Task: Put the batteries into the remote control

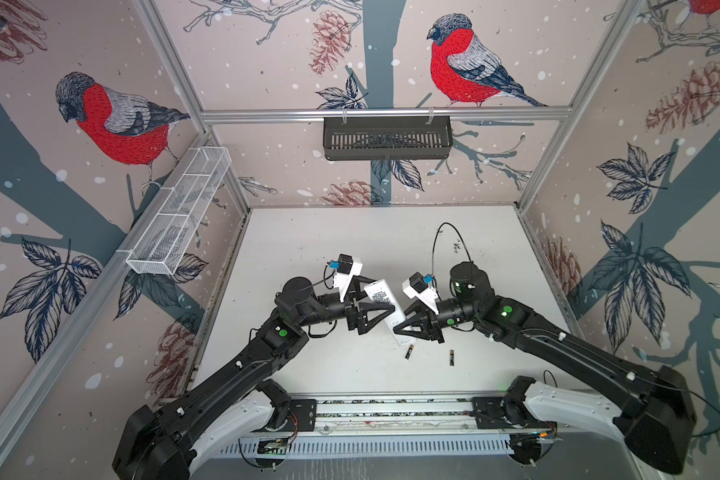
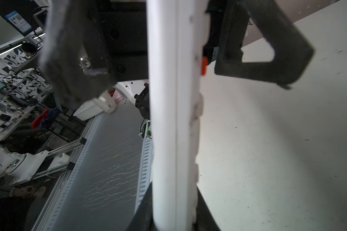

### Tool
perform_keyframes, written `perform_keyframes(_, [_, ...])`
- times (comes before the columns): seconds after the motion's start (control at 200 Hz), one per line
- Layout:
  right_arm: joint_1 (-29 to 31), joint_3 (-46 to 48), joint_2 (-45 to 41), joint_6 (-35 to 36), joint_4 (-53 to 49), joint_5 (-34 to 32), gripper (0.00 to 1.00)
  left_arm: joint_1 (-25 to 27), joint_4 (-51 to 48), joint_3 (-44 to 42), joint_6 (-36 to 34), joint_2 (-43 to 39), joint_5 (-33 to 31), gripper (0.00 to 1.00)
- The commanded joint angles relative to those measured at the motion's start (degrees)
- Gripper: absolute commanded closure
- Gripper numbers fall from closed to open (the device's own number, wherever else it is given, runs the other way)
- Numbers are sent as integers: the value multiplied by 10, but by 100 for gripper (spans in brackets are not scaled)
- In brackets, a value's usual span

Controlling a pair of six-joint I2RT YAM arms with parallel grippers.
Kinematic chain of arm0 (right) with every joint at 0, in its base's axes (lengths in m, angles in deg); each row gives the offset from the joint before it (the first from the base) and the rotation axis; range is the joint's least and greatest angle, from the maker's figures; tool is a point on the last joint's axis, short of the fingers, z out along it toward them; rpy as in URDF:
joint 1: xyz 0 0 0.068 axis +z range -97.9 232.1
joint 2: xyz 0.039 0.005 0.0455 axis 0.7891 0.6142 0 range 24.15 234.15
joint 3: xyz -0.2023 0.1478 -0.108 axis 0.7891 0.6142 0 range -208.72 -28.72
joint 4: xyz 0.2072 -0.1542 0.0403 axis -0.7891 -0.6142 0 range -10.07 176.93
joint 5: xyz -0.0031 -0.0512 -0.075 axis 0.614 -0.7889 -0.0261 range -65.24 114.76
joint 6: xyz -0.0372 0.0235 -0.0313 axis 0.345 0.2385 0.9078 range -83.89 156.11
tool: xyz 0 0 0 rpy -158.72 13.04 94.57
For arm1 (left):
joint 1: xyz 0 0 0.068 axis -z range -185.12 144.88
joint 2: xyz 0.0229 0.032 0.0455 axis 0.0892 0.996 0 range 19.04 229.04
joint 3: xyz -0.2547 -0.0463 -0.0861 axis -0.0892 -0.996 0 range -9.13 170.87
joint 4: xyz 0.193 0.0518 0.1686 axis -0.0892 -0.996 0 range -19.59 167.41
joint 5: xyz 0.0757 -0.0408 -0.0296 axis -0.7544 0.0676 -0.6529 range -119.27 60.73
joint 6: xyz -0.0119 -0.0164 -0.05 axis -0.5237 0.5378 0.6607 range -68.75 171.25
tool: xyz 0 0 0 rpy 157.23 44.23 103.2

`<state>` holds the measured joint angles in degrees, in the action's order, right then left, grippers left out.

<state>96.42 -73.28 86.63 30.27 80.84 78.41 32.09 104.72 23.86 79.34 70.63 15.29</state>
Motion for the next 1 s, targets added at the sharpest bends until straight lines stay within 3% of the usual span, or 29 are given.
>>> perform_keyframes(0.0, [-1,-6,10,5,8,59,74,0,41,0,2,-1,39,19])
perform_keyframes(0.19, [-11,-12,18,3,6,76,72,1,19,2,-6,-6,31,49])
perform_keyframes(0.305, [-13,-13,18,3,8,75,70,1,9,5,-9,-4,22,72])
perform_keyframes(0.43, [-14,-12,19,2,8,70,66,1,-6,9,-17,-4,2,82])
perform_keyframes(0.525, [-15,-10,19,-1,11,61,58,1,-27,12,-24,-7,-32,95])
perform_keyframes(0.58, [-17,-8,18,-7,12,43,39,1,-40,12,-30,-11,-55,99])
perform_keyframes(0.62, [-20,-7,15,-12,16,27,26,0,-53,12,-33,-14,-80,100])
perform_keyframes(0.65, [-22,-3,11,-22,24,12,3,0,-64,12,-36,-17,-101,100])
perform_keyframes(0.66, [-22,-2,10,-28,30,3,0,0,-67,11,-36,-18,-109,100])
perform_keyframes(0.82, [-60,38,0,-175,121,-120,1,-6,-88,-17,-22,-50,-222,100])
perform_keyframes(0.996, [-98,45,41,-245,151,-165,0,-13,-58,-66,8,-60,-283,100])
